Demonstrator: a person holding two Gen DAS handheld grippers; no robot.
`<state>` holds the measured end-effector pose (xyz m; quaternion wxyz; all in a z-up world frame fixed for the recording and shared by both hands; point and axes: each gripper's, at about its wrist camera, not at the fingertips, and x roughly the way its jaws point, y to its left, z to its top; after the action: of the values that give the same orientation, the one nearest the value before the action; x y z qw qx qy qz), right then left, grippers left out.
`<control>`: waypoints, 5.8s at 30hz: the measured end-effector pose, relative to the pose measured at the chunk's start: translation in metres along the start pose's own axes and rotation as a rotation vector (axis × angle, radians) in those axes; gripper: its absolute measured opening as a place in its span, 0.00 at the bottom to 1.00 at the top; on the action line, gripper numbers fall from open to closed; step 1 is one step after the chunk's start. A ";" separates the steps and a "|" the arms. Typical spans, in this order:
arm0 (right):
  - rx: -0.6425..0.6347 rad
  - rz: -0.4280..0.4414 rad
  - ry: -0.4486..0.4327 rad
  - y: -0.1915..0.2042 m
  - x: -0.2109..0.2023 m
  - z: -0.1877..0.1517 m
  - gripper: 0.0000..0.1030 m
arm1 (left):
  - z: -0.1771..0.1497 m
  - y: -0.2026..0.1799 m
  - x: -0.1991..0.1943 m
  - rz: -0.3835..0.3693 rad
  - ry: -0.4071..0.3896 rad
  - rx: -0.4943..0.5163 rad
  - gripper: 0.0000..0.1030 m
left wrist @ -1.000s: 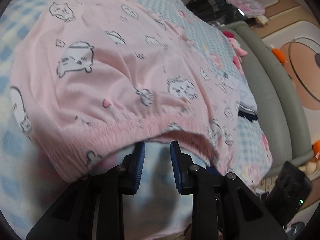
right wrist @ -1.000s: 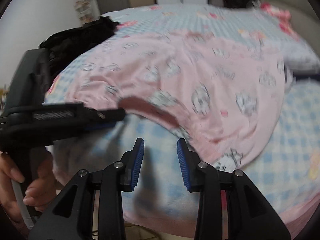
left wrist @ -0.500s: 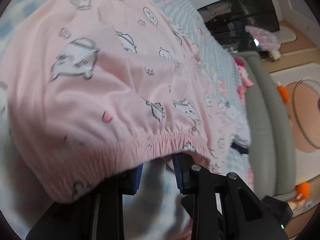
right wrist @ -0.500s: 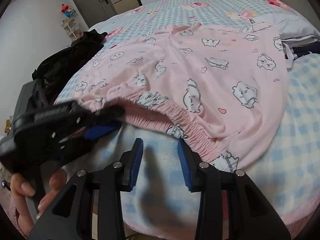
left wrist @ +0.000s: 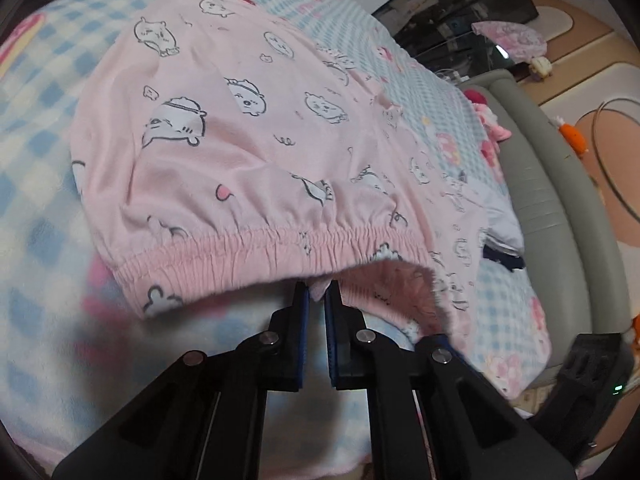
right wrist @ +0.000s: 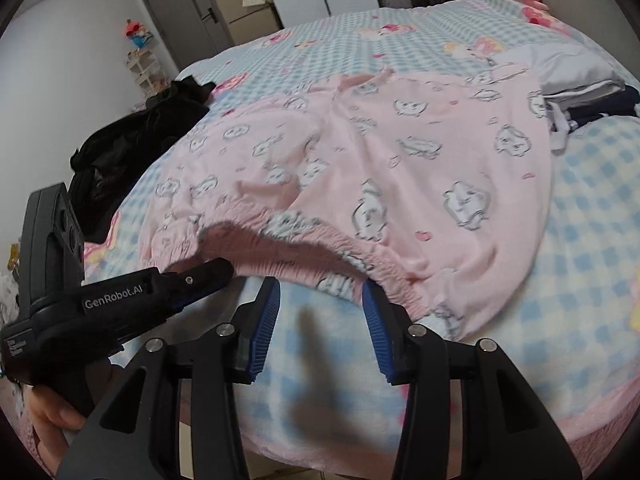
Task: Fold clothes
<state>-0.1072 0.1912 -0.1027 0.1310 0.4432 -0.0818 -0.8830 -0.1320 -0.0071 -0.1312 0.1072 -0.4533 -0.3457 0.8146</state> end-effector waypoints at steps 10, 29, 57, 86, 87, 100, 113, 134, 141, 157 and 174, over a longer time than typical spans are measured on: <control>0.141 0.085 0.116 -0.015 0.013 -0.011 0.43 | 0.006 0.021 -0.010 -0.006 0.001 -0.054 0.08; 0.275 -0.016 0.023 -0.048 -0.002 -0.001 0.45 | 0.005 0.062 -0.024 -0.145 0.025 -0.245 0.15; 0.359 0.035 0.039 -0.065 0.000 -0.001 0.48 | 0.006 0.049 -0.009 -0.158 0.064 -0.325 0.42; 0.013 -0.056 0.022 -0.028 0.010 0.026 0.49 | -0.017 -0.035 0.013 0.110 0.086 0.309 0.48; 0.013 -0.044 0.006 -0.028 0.008 0.032 0.49 | -0.016 -0.039 0.014 0.116 0.081 0.315 0.48; 0.114 0.018 -0.039 -0.055 0.012 0.042 0.49 | -0.012 -0.044 -0.004 0.043 0.007 0.325 0.33; 0.105 -0.050 0.026 -0.066 0.018 0.027 0.53 | 0.008 -0.043 0.039 0.348 0.111 0.452 0.37; 0.132 0.028 0.063 -0.070 0.009 0.024 0.55 | -0.015 -0.019 -0.003 0.133 0.098 0.261 0.40; 0.123 -0.010 0.063 -0.068 0.017 0.020 0.55 | -0.009 -0.008 -0.003 0.119 0.050 0.161 0.38; 0.287 0.176 0.163 -0.076 0.019 0.009 0.50 | -0.005 0.026 -0.011 0.058 -0.024 -0.039 0.35; 0.256 0.017 0.010 -0.074 0.035 0.023 0.72 | 0.023 0.024 0.001 0.114 -0.085 -0.002 0.44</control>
<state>-0.1573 0.2521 -0.1352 0.0815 0.4597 -0.1970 -0.8621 -0.1484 -0.0351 -0.1395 0.0455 -0.4371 -0.3244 0.8376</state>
